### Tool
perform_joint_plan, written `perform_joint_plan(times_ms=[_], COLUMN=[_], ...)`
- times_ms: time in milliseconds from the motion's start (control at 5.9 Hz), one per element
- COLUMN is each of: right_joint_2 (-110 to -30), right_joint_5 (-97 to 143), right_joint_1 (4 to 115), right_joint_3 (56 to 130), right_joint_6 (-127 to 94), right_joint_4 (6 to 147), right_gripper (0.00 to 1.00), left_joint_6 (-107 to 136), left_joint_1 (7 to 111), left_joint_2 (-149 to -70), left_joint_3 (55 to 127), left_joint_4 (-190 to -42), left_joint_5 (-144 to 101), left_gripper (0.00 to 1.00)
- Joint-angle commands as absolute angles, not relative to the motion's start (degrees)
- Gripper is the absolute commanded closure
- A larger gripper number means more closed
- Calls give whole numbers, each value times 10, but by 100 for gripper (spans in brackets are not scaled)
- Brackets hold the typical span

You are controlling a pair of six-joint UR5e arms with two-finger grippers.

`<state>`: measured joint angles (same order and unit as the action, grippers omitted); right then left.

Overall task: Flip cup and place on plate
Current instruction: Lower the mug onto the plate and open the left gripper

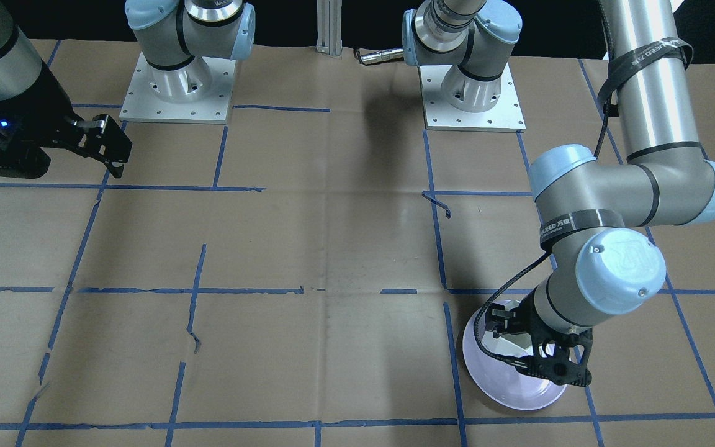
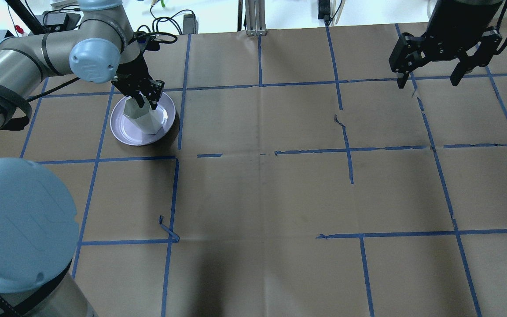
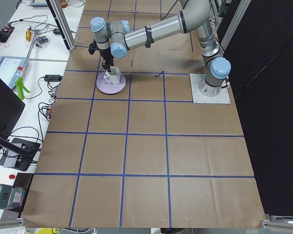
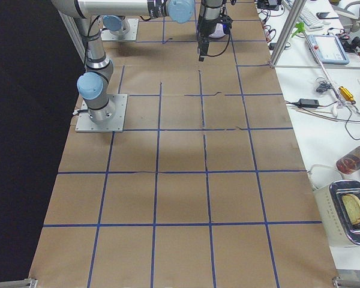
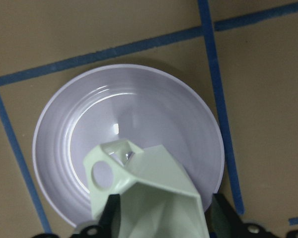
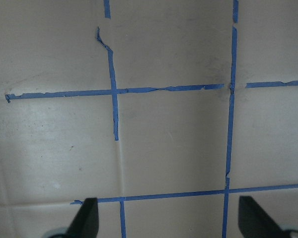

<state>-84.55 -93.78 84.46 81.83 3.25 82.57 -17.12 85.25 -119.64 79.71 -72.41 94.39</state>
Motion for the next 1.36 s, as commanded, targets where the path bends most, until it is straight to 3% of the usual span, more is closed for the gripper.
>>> perform_joint_plan(times_ms=[0, 508, 847, 1186], right_joint_2=[-846, -846, -846, -846], right_joint_5=[-938, -938, -938, -938], right_joint_1=[845, 845, 845, 845], right_joint_3=[818, 818, 818, 818], right_joint_6=[33, 33, 33, 33], right_joint_4=[826, 826, 826, 825], right_gripper=[0, 0, 0, 0], left_joint_6=[-168, -28, 38, 19], left_joint_1=[851, 903, 963, 932], left_joint_2=[-1123, -976, -955, -948], left_joint_3=[795, 796, 808, 814], left_joint_4=[-785, -933, -947, -954], left_joint_5=[974, 969, 946, 894], left_gripper=[2, 2, 2, 2])
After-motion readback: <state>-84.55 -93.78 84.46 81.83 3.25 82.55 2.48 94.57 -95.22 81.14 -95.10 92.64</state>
